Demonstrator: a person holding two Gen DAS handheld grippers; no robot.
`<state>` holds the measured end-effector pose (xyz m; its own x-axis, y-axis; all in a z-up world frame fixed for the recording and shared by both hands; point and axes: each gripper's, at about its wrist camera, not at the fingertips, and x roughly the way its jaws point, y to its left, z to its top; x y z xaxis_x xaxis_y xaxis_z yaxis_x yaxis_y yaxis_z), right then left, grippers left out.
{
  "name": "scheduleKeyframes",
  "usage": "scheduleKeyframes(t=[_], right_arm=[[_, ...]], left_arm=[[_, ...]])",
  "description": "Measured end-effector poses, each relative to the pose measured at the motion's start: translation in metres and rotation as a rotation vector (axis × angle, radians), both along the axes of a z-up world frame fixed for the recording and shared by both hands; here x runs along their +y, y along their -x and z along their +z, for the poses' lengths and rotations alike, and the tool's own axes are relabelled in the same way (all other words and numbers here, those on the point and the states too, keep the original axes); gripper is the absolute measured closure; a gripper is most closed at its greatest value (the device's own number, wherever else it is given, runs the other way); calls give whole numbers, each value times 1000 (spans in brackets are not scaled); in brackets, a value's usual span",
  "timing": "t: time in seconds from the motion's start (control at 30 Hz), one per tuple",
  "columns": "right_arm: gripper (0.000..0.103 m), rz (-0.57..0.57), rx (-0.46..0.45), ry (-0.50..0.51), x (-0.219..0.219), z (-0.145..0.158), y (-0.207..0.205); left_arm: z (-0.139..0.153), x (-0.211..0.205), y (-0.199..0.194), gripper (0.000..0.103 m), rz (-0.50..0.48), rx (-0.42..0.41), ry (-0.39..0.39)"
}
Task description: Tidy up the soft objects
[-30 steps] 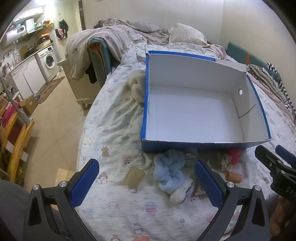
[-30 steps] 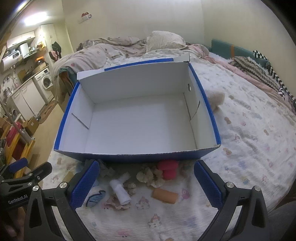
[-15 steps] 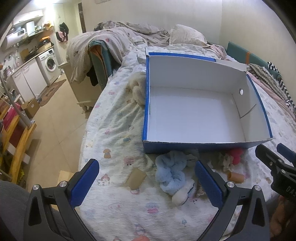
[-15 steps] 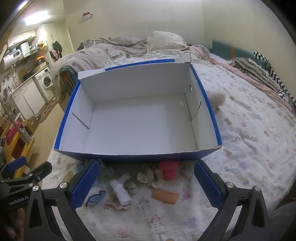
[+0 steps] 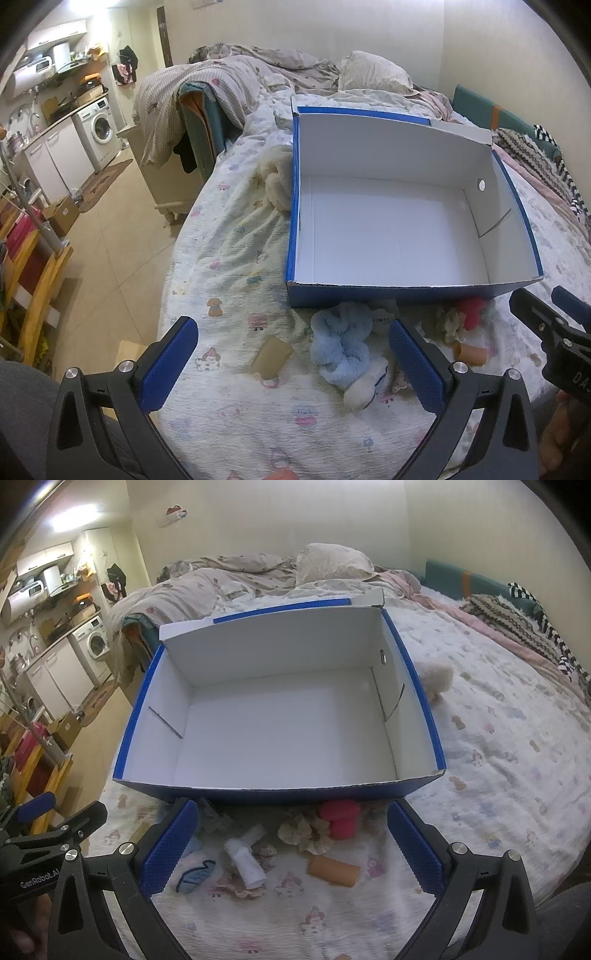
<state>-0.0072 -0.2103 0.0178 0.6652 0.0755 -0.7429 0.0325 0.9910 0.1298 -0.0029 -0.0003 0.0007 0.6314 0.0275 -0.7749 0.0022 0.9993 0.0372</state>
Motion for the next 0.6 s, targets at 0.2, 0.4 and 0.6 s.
scheduleKeyframes(t=[0.2,0.4,0.6], right_arm=[[0,0,-3,-3,-1,1,1],[0,-1,-6,-6,-1,2,1],[0,1,-8,-6,-1,3,1]], left_arm=[[1,-2,-1,0,-2,-3,-2],[0,-2,0,0,-2,-4,-8],[-1,-3,0,0,-2,5,-7]])
